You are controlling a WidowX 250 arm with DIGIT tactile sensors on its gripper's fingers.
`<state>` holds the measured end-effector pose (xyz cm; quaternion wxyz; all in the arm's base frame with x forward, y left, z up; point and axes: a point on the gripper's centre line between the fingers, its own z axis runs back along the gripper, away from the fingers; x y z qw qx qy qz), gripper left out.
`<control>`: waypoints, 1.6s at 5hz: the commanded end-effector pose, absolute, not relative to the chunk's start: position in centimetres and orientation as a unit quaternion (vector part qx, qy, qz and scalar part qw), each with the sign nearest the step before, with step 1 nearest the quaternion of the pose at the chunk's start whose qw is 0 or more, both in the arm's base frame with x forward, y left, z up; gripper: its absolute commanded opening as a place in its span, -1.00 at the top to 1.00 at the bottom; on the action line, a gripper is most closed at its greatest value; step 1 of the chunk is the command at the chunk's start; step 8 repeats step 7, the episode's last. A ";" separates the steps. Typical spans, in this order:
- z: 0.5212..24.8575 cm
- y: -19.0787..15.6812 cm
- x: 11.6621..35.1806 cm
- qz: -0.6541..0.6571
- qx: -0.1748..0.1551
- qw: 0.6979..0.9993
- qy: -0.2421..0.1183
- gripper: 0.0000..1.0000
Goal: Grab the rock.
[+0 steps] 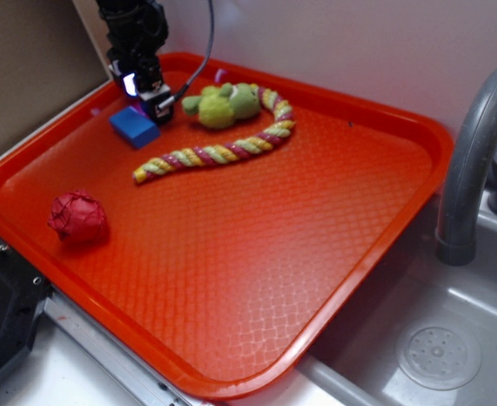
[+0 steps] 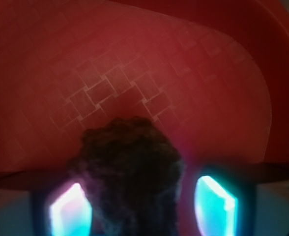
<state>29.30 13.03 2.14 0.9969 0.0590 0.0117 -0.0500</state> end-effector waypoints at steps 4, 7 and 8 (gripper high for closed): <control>19.0 5.0 23.7 0.102 0.059 0.993 -0.014 1.00; 26.8 2.3 21.0 0.088 0.008 0.995 -0.034 1.00; 26.8 2.3 21.0 0.088 0.008 0.995 -0.034 1.00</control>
